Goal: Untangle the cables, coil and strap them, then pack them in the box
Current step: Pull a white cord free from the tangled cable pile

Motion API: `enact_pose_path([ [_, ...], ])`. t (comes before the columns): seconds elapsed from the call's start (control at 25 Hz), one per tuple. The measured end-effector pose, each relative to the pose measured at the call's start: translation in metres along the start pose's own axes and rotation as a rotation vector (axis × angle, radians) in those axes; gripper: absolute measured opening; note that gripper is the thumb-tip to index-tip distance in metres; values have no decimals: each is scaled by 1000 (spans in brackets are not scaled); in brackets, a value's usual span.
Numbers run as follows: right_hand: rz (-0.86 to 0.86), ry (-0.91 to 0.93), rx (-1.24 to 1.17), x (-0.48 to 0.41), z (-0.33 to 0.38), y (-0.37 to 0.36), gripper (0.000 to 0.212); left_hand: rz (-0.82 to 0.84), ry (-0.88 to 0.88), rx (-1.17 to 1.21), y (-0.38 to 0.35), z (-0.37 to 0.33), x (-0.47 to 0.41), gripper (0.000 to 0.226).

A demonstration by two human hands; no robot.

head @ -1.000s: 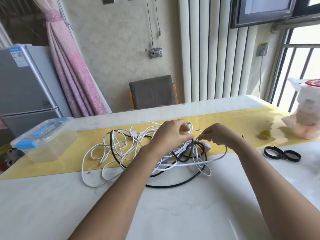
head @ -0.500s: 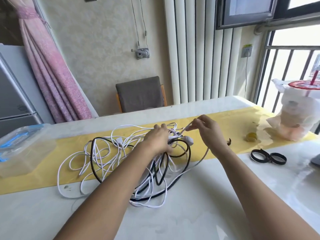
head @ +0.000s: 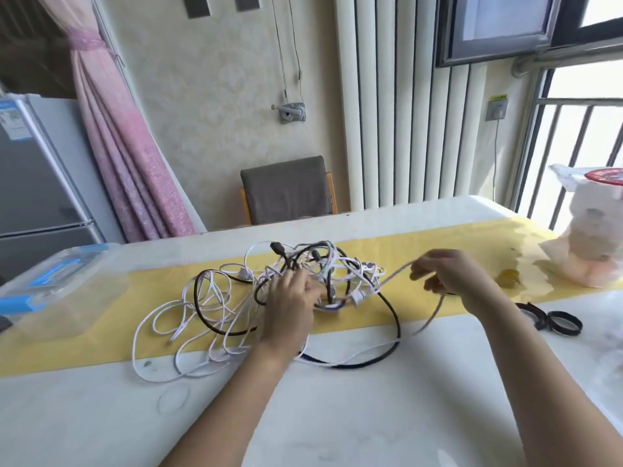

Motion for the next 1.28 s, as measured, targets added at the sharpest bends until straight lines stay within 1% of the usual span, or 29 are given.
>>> enact_pose_path([
  [0.04, 102, -87, 142, -2, -9, -3, 23, 75, -49, -39, -2, -8, 7, 35],
  [0.08, 198, -142, 299, -1, -16, -7, 26, 192, -67, -53, -4, -13, 10, 32],
  [0.12, 273, -157, 462, 0, -22, -13, 27, 323, -53, -32, -5, -17, 13, 32],
  [0.16, 321, -128, 604, 1, -24, -19, 23, 441, -53, -16, -4, -20, 17, 35],
  [0.2, 331, -63, 706, 3, -23, -24, 24, 505, -49, 7, -2, -22, 20, 35],
  [0.28, 304, 93, 790, 5, -17, -31, 36, 523, -27, 23, 3, -25, 25, 31],
  [0.32, 310, 148, 805, 7, -15, -34, 32, 497, 2, 26, 6, -25, 26, 33],
  [0.36, 334, 168, 818, 9, -15, -37, 27, 466, 39, 27, 6, -24, 27, 34],
  [0.44, 409, 146, 842, 12, -21, -41, 18, 437, 132, 18, 1, -17, 25, 31],
  [0.52, 481, 162, 837, 15, -19, -44, 14, 416, 233, 4, -7, -5, 19, 30],
  [0.56, 491, 187, 796, 17, -14, -45, 13, 408, 292, 2, -11, 4, 15, 33],
  [0.6, 479, 204, 694, 18, -7, -46, 15, 406, 357, 4, -16, 14, 10, 37],
  [0.64, 456, 202, 504, 19, 0, -45, 18, 420, 424, 27, -20, 26, 5, 40],
  [0.72, 432, 165, -47, 23, 15, -41, 22, 494, 502, 156, -24, 43, -7, 44],
  [0.76, 433, 148, -285, 25, 22, -38, 22, 537, 497, 243, -20, 45, -13, 43],
  [0.8, 436, 138, -454, 28, 29, -35, 22, 572, 464, 318, -10, 44, -17, 42],
  [0.84, 435, 133, -555, 30, 34, -32, 22, 590, 416, 381, 2, 39, -18, 41],
  [0.88, 428, 135, -602, 32, 38, -31, 23, 601, 359, 428, 16, 33, -15, 42],
  [0.96, 370, 149, -587, 34, 41, -26, 24, 560, 201, 496, 40, 17, 2, 47],
  [1.04, 264, 149, -456, 34, 35, -19, 24, 568, 96, 588, 53, 3, 35, 44],
  [1.08, 205, 136, -317, 34, 30, -13, 23, 577, 78, 597, 54, 3, 52, 41],
  [1.16, 136, 71, 125, 36, 18, -2, 21, 560, 72, 523, 45, 17, 82, 37],
  [1.28, 213, -115, 809, 47, -1, 6, 22, 586, 87, 453, 33, 42, 111, 32],
])
Point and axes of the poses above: each hand's wrist, its own x-axis away from the middle knuckle, its own y-axis out of the back of the hand, z = x × y, the point moved 5 cm from there along -x, towards the middle knuckle, and after that the axes turned 14 degrees about -x, right-handed, at the moved point
